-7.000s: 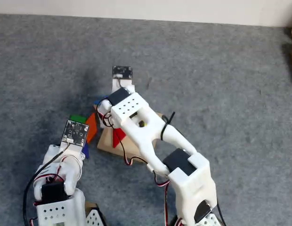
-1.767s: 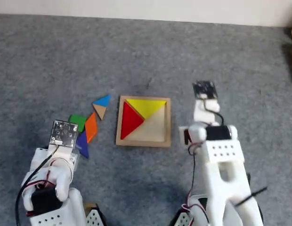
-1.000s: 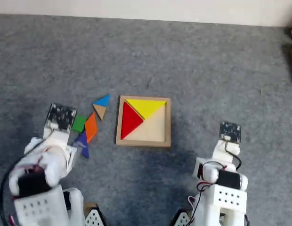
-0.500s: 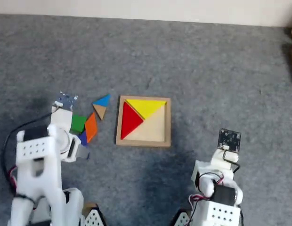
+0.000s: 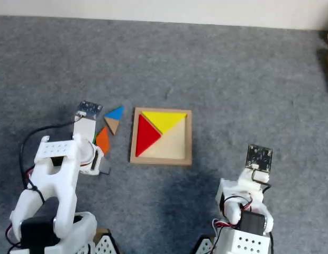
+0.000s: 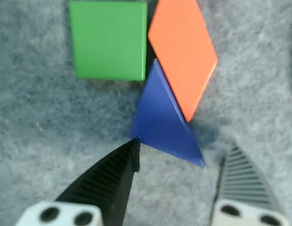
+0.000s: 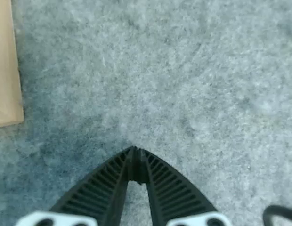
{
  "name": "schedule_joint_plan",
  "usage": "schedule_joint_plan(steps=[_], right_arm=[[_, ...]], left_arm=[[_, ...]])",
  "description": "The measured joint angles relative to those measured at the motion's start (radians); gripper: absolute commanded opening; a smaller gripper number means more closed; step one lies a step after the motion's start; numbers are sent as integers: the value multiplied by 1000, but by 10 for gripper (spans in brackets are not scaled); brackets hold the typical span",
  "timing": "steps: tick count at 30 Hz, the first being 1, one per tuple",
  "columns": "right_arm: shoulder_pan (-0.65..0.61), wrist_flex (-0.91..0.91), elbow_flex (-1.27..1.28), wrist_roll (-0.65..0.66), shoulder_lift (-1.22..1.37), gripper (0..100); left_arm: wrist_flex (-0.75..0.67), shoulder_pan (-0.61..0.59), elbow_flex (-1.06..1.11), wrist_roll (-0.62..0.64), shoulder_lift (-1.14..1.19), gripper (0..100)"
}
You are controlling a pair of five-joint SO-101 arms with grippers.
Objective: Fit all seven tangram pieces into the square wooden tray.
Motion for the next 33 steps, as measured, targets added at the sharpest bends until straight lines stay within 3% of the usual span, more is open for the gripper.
schedule_joint_plan(steps=[14, 24, 33], right_arm=[[35, -25, 0, 0, 0, 5], [81, -25, 0, 0, 0, 5], [81, -25, 0, 0, 0, 5]], left_arm=[[-54, 3, -15, -21, 2, 133], [118, 2, -203, -55, 3, 241], [77, -32, -256, -57, 3, 242]])
